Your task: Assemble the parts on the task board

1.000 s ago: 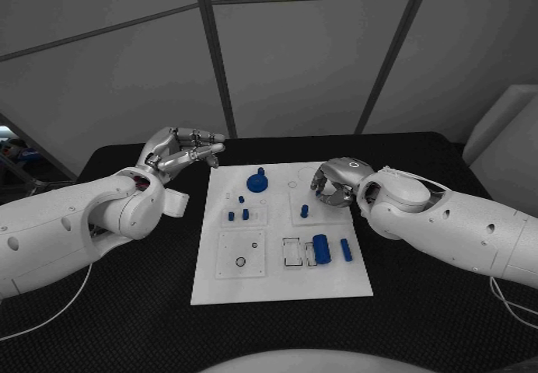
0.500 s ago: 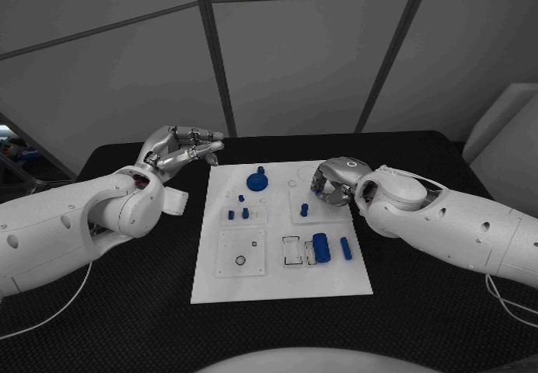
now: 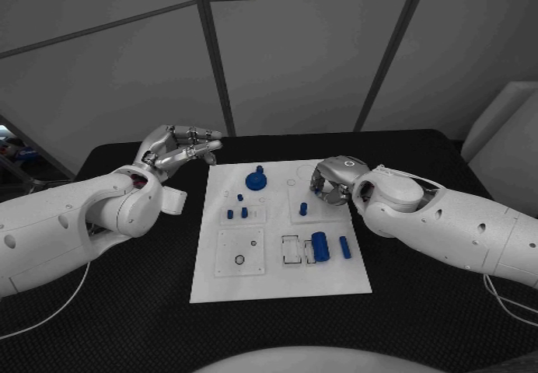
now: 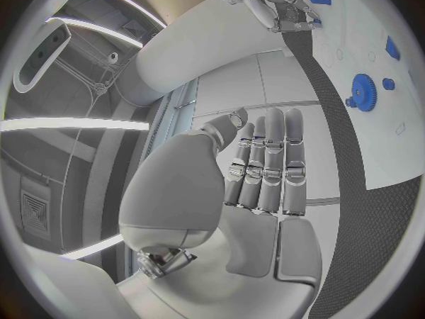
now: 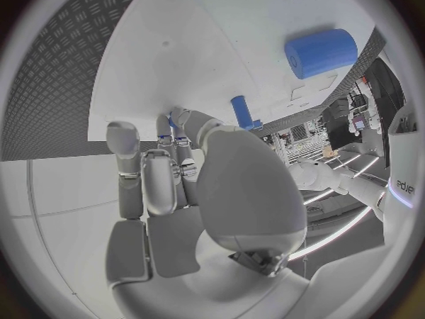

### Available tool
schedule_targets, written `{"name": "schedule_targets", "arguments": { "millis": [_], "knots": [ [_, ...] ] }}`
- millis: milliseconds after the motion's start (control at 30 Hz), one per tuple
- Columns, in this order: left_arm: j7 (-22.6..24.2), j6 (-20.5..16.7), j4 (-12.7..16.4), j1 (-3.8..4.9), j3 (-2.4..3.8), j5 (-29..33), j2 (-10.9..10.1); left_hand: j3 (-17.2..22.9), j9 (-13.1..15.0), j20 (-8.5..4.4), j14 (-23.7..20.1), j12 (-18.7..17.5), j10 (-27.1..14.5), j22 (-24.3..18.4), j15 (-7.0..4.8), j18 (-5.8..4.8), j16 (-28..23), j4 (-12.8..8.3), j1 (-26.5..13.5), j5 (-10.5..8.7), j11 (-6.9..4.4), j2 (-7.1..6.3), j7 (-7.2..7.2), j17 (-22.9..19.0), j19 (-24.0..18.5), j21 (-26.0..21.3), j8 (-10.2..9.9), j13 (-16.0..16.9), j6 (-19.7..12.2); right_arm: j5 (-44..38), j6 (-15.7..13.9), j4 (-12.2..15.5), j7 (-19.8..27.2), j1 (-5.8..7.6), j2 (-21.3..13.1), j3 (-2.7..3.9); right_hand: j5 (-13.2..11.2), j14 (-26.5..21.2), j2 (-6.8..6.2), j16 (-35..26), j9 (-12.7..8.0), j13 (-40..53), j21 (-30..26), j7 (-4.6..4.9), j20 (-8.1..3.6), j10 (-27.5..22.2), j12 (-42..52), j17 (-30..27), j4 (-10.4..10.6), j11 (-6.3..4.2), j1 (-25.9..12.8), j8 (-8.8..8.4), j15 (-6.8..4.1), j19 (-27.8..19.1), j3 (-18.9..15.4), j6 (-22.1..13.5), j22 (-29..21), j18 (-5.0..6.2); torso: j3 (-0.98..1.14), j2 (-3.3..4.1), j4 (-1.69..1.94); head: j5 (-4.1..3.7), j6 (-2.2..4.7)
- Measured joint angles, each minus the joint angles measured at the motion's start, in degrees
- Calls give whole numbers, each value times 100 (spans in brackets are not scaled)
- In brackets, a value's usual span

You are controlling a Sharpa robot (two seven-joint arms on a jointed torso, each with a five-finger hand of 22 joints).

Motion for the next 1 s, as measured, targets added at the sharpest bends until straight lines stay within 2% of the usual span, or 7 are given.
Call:
{"name": "schedule_targets", "arguments": {
  "millis": [300,333,367,433,467,500,1000],
  "knots": [
    [-12,-12,-35,0,0,3,0,-16,0,22,0,0,0,-9,0,-4,0,-16,0,0,0,0,0,-5,22,-23,0,0,0,-87,-160,80,-91,-36,-39,-14,-21,0,7,15,4,-1,22,-21,-19,0,0,8,-5,0,-7,-3,0,19,-5,21,32,0,1,-1,-2,-7,-4],
    [-13,-13,-38,0,0,4,0,-16,1,22,0,0,0,-9,0,-121,0,-16,0,0,0,0,0,-5,22,-23,0,0,0,-93,-180,91,-99,-40,-46,-16,-21,0,7,23,6,-1,21,-18,-19,0,0,8,-5,0,-7,-3,0,18,-5,23,40,0,1,-2,-2,-7,-4],
    [-15,-15,-41,0,0,4,0,-16,1,22,0,0,0,-9,0,-361,0,-16,0,0,0,0,0,-5,22,-23,0,0,0,-98,-200,103,-105,-42,-54,-18,-22,0,7,23,29,-1,21,-10,-19,0,0,9,-5,0,-7,-3,0,18,-5,32,41,0,1,-3,-2,-7,-4],
    [-17,-17,-49,0,0,5,0,-16,0,22,0,0,0,-9,0,-342,0,-16,0,0,0,0,0,-5,22,-23,0,0,0,-107,-248,135,-119,-47,-75,-20,-32,0,6,23,31,-3,21,-3,-17,81,-1,15,-4,-42,-7,-3,0,20,-6,43,42,1,1,-5,-2,-7,-1],
    [-19,-18,-53,0,0,5,0,-16,0,22,0,0,0,-9,0,-121,0,-16,0,0,0,0,0,-5,22,-23,0,0,0,-111,-271,152,-124,-48,-87,-20,-33,0,6,23,30,-2,21,-8,0,81,-1,22,-4,-43,-7,-3,0,38,-6,49,51,0,1,-5,-2,-7,-1],
    [-20,-19,-57,0,0,6,0,-16,1,22,0,0,-14,-13,0,-80,-2,-16,11,0,11,10,0,-9,22,-23,0,0,0,-114,-293,170,-128,-48,-97,-20,-44,0,6,23,30,0,21,-8,1,111,-1,23,-4,-72,-8,-3,1,38,-6,52,52,0,1,-5,-2,-7,3],
    [-36,-26,-125,0,0,8,2,-47,1,22,0,0,-43,-27,0,-80,-35,-16,24,0,2,23,-1,-21,22,-45,0,-1,0,-136,-562,560,-162,-49,-346,-12,-53,0,4,50,14,6,46,-9,-20,132,-1,38,-19,-92,-8,-8,1,59,-22,53,93,1,1,-7,-3,-15,30]
  ]
}}
